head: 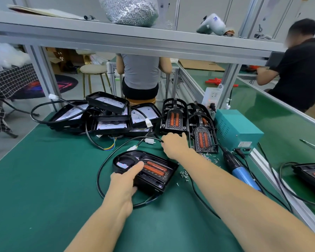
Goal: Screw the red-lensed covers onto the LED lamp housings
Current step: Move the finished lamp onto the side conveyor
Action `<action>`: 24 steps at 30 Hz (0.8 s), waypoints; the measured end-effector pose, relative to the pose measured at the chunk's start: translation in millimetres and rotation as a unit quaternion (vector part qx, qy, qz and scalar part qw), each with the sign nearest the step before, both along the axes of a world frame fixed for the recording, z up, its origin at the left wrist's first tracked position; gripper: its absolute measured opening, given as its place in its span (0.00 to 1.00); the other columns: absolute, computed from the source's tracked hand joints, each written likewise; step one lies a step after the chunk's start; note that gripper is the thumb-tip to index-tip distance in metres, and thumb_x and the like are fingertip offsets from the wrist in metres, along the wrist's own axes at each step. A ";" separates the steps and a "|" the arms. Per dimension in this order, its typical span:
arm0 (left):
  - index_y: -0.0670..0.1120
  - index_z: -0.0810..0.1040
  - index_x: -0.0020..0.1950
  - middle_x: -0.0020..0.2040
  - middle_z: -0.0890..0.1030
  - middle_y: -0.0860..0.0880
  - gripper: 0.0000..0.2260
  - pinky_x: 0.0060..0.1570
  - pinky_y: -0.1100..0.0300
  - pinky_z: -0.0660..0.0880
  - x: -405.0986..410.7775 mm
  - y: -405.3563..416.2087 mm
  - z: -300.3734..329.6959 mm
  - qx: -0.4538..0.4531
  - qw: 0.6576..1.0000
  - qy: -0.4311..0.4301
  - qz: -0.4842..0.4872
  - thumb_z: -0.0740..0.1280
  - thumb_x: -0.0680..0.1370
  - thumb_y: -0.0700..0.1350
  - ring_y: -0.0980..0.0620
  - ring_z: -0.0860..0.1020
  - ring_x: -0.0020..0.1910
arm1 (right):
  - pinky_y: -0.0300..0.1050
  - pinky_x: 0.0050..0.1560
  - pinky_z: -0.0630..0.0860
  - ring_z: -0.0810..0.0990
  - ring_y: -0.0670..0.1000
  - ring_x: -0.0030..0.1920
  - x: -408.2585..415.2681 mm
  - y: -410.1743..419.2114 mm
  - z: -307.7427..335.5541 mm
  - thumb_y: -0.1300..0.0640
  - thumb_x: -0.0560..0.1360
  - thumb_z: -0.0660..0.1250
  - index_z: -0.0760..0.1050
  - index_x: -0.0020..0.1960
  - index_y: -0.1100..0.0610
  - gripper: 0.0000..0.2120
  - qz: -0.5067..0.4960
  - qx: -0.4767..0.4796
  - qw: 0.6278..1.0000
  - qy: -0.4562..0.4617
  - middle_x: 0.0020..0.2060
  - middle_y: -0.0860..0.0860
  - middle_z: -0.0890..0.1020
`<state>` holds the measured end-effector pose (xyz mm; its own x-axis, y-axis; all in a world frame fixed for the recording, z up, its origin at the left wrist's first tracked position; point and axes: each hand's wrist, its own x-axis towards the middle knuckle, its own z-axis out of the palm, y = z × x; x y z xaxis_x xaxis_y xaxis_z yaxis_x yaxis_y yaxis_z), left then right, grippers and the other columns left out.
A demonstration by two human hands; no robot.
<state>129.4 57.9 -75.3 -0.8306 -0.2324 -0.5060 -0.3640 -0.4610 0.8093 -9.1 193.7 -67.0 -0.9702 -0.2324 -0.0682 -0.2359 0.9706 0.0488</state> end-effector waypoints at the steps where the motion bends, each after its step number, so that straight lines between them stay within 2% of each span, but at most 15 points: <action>1: 0.40 0.68 0.67 0.61 0.78 0.42 0.25 0.62 0.50 0.70 -1.6 2.5 -1.2 0.004 1.000 -0.001 0.001 0.72 0.73 0.41 0.45 0.77 0.60 | 0.60 0.74 0.54 0.74 0.58 0.62 1.9 -0.8 -0.6 0.60 0.82 0.57 0.72 0.63 0.58 0.11 0.012 0.003 1.000 0.020 0.60 0.56 0.76; 3: 0.38 0.69 0.67 0.60 0.78 0.40 0.24 0.55 0.50 0.73 -3.6 5.4 -4.1 0.012 1.000 -0.008 0.012 0.71 0.73 0.36 0.43 0.78 0.58 | 0.54 0.70 0.59 0.76 0.57 0.59 7.2 -2.9 -0.5 0.59 0.83 0.56 0.71 0.62 0.58 0.10 0.050 -0.003 0.996 0.075 0.57 0.55 0.78; 6: 0.36 0.71 0.64 0.57 0.80 0.37 0.19 0.42 0.50 0.77 -3.3 7.6 -6.3 0.048 0.998 -0.013 0.041 0.66 0.74 0.30 0.40 0.79 0.52 | 0.48 0.54 0.66 0.76 0.57 0.54 19.8 -6.0 6.5 0.56 0.84 0.54 0.72 0.62 0.58 0.12 0.130 -0.060 0.975 0.168 0.52 0.54 0.79; 8: 0.36 0.72 0.63 0.56 0.80 0.36 0.17 0.40 0.50 0.77 -1.9 7.7 -9.2 0.065 0.996 -0.010 0.056 0.65 0.74 0.29 0.41 0.79 0.50 | 0.48 0.45 0.66 0.76 0.56 0.52 30.2 -7.3 16.1 0.53 0.84 0.54 0.73 0.63 0.58 0.14 0.161 -0.118 0.963 0.183 0.50 0.55 0.79; 12: 0.38 0.71 0.62 0.56 0.80 0.39 0.17 0.44 0.49 0.78 2.7 5.9 -15.1 0.087 0.993 0.016 0.075 0.64 0.74 0.29 0.41 0.79 0.52 | 0.47 0.42 0.65 0.76 0.57 0.50 40.4 -8.2 29.4 0.51 0.84 0.53 0.74 0.59 0.57 0.14 0.149 -0.120 0.978 0.078 0.49 0.54 0.78; 16: 0.42 0.72 0.55 0.49 0.81 0.43 0.13 0.41 0.53 0.77 3.8 6.9 -12.8 0.060 0.993 0.056 0.085 0.63 0.74 0.28 0.47 0.80 0.41 | 0.49 0.41 0.66 0.72 0.58 0.43 46.9 -8.4 32.7 0.56 0.83 0.54 0.71 0.48 0.61 0.12 0.112 -0.172 0.978 -0.029 0.41 0.55 0.75; 17: 0.42 0.72 0.55 0.48 0.81 0.43 0.13 0.41 0.54 0.77 3.7 7.1 -12.0 0.056 0.993 0.063 0.087 0.63 0.75 0.28 0.48 0.79 0.40 | 0.49 0.41 0.66 0.72 0.58 0.43 48.1 -8.4 32.3 0.56 0.83 0.54 0.71 0.48 0.61 0.11 0.102 -0.196 0.974 -0.052 0.41 0.55 0.75; 18: 0.42 0.72 0.56 0.48 0.81 0.44 0.14 0.41 0.54 0.77 3.8 6.6 -11.8 0.054 0.992 0.070 0.089 0.63 0.75 0.28 0.48 0.79 0.40 | 0.49 0.43 0.68 0.74 0.58 0.45 48.7 -8.1 31.8 0.56 0.83 0.54 0.72 0.52 0.62 0.11 0.094 -0.221 0.968 -0.076 0.43 0.55 0.76; 20: 0.42 0.73 0.57 0.50 0.81 0.44 0.15 0.42 0.54 0.76 4.3 4.2 -11.6 0.049 0.991 0.087 0.088 0.62 0.75 0.27 0.48 0.79 0.42 | 0.49 0.54 0.73 0.78 0.58 0.54 49.8 -5.7 31.7 0.54 0.83 0.56 0.73 0.64 0.58 0.14 0.090 -0.258 0.954 -0.119 0.54 0.55 0.80; 22: 0.41 0.75 0.60 0.52 0.82 0.43 0.16 0.43 0.53 0.76 5.1 0.8 -11.0 0.038 0.989 0.114 0.082 0.62 0.75 0.28 0.47 0.80 0.44 | 0.48 0.63 0.71 0.76 0.56 0.63 51.2 -0.6 31.0 0.52 0.82 0.59 0.66 0.73 0.52 0.20 0.095 -0.285 0.941 -0.156 0.65 0.54 0.77; 24: 0.41 0.75 0.61 0.52 0.83 0.44 0.16 0.43 0.54 0.78 5.1 -2.9 -9.8 0.022 0.986 0.141 0.087 0.61 0.76 0.29 0.48 0.81 0.44 | 0.43 0.64 0.67 0.71 0.52 0.69 53.2 4.7 29.6 0.49 0.81 0.61 0.59 0.77 0.46 0.26 0.094 -0.320 0.922 -0.196 0.72 0.49 0.71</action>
